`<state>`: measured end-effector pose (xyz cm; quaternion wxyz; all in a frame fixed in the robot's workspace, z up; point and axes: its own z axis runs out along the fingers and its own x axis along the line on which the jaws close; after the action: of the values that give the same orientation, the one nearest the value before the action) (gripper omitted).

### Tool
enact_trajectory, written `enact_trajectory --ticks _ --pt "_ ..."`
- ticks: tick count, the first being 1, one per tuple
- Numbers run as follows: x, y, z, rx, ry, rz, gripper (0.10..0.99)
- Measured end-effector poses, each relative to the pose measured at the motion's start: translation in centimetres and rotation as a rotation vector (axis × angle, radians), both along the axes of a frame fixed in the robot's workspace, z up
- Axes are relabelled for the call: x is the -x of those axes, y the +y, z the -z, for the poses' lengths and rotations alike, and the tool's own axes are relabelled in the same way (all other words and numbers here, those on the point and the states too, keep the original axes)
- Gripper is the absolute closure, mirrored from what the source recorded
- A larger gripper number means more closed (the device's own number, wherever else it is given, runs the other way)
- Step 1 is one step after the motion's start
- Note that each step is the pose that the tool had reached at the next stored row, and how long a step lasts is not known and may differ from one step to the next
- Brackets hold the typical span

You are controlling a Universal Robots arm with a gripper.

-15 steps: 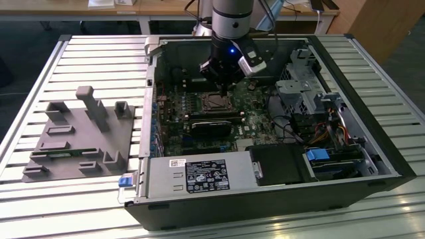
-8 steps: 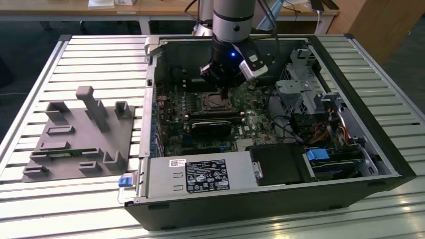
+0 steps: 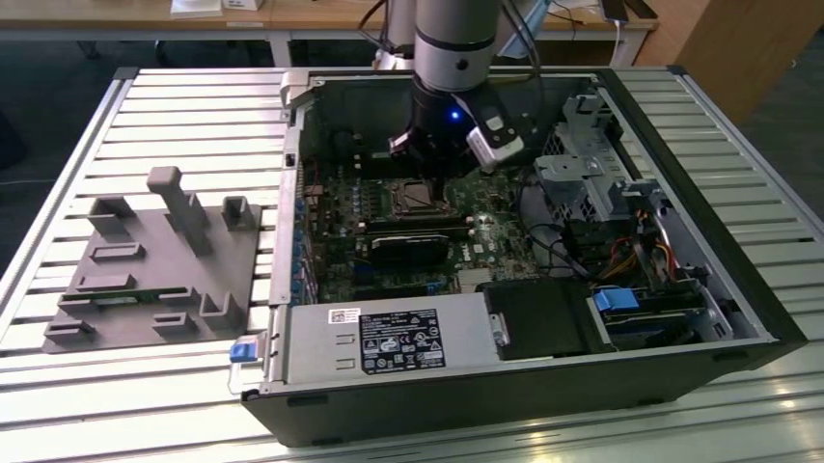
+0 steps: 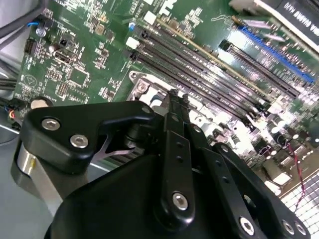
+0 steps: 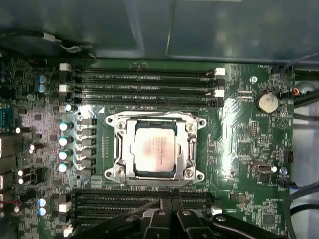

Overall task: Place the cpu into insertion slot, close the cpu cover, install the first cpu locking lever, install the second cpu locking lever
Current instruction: 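Install the second cpu locking lever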

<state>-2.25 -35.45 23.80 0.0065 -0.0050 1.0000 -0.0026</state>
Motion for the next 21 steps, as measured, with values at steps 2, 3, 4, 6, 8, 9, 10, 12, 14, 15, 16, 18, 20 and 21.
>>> enact_trajectory --ticks 2,3,4,6,8,9,10,12,14,15,16,18,20,21 --pt "0.0 -0.28 0.0 -0.001 0.0002 0.0 0.98" --pt "0.0 -0.43 0.0 -0.001 0.0003 0.0 0.98" --pt "0.0 -0.57 0.0 -0.001 0.0003 0.0 0.98" --pt "0.03 -0.82 0.01 -0.001 0.0003 0.0 0.98" --pt "0.19 -0.94 0.01 -0.001 0.0002 0.0 0.98" --pt "0.42 -0.97 0.01 -0.001 0.0002 0.0 0.98" --pt "0.72 -0.99 0.02 -0.001 0.0002 0.0 0.98" --pt "1.27 -1.03 0.02 -0.001 0.0002 0.0 0.98" --pt "1.63 -1.08 0.03 -0.001 0.0002 0.0 0.98" --pt "1.75 -1.1 0.04 -0.001 0.0002 0.0 0.98" --pt "1.84 -1.11 0.06 -0.001 0.0001 0.0 0.98" --pt "2.02 -1.11 0.15 -0.001 0.0002 0.0 0.98" --pt "2.2 -1.12 0.31 -0.001 0.0002 0.0 0.98" --pt "2.28 -1.12 0.4 -0.001 0.0002 0.0 0.98"
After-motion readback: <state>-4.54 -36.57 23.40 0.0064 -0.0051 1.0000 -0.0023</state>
